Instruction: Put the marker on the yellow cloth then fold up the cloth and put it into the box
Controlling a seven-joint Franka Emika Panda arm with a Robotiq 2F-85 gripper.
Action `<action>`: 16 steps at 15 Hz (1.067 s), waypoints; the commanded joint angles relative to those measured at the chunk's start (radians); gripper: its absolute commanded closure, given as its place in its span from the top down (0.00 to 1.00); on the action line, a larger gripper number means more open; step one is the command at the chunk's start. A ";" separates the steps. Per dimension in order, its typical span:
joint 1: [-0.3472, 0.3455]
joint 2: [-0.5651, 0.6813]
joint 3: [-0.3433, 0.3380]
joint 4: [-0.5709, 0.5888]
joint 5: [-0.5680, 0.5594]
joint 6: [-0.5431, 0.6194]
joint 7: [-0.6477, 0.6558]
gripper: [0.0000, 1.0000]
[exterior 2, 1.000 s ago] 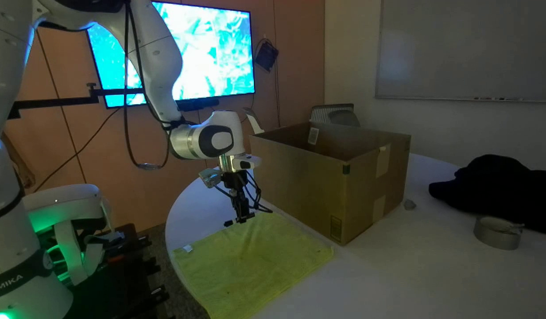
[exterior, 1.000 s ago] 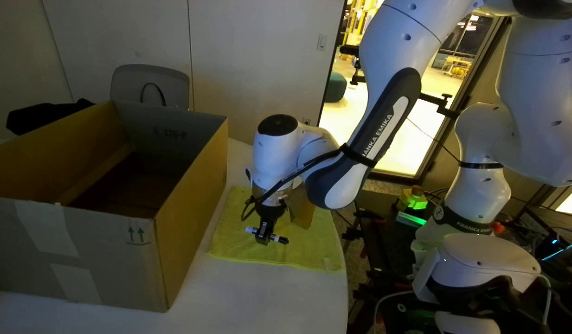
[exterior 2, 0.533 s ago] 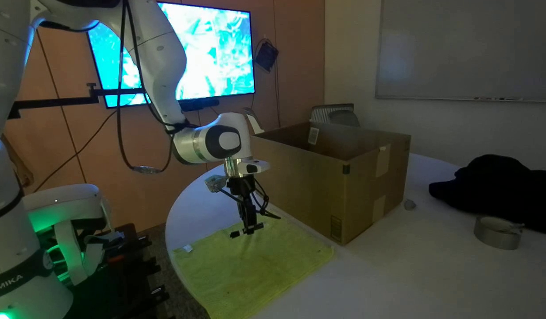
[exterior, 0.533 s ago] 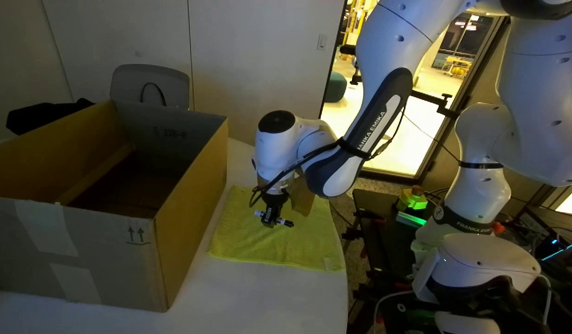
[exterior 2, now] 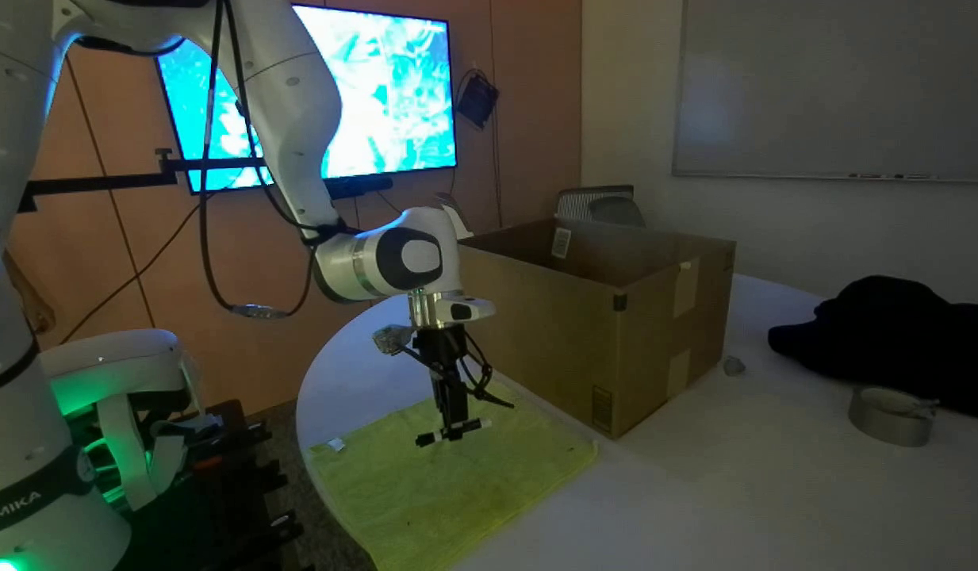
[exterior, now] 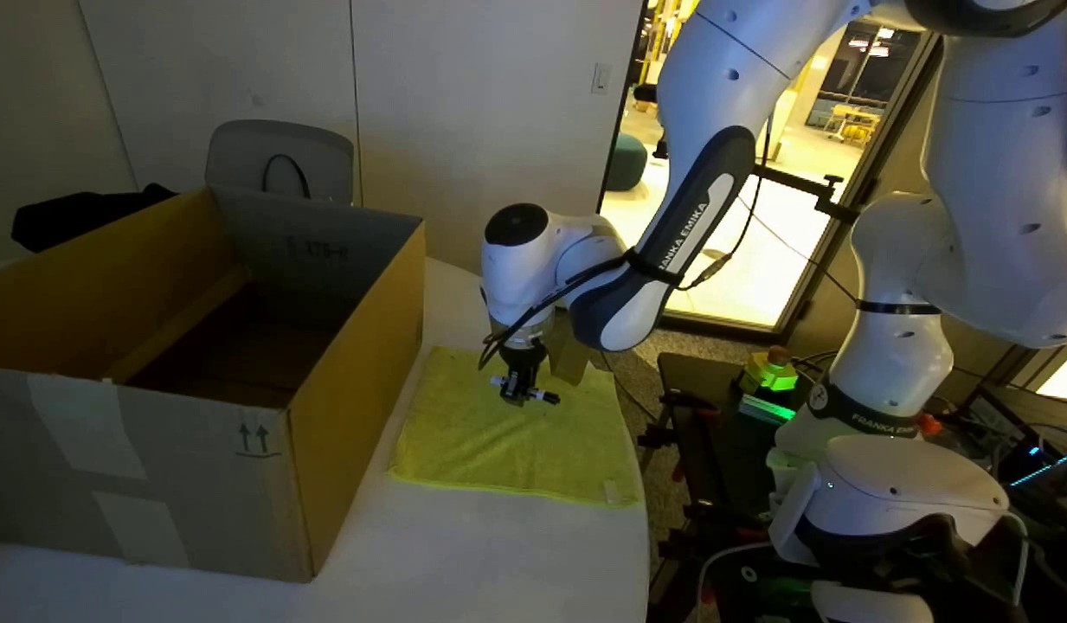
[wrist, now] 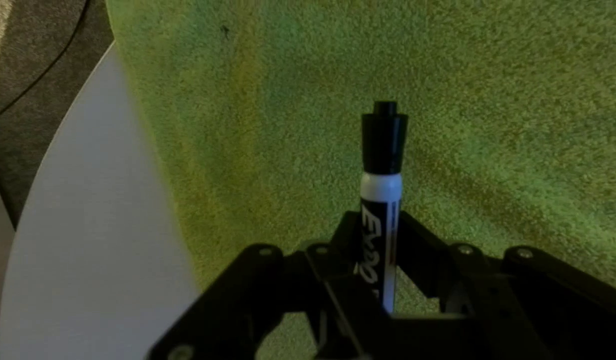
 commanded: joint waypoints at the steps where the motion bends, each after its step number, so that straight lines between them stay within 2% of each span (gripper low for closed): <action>1: -0.030 0.011 0.025 -0.012 -0.013 0.011 0.007 0.07; 4: -0.048 0.040 0.044 -0.022 0.002 0.032 -0.003 0.08; 5: -0.055 0.047 0.052 -0.026 0.010 0.036 -0.008 0.22; 6: -0.057 0.055 0.057 -0.029 0.014 0.042 -0.008 0.49; 7: -0.061 0.060 0.063 -0.035 0.022 0.049 -0.012 0.51; 8: -0.063 0.062 0.067 -0.040 0.028 0.058 -0.012 0.56; 12: -0.042 0.034 0.059 -0.070 0.020 0.071 0.009 0.88; 14: -0.018 0.009 0.044 -0.083 0.002 0.064 0.029 1.00; 16: 0.011 -0.024 0.027 -0.095 -0.025 0.055 0.061 1.00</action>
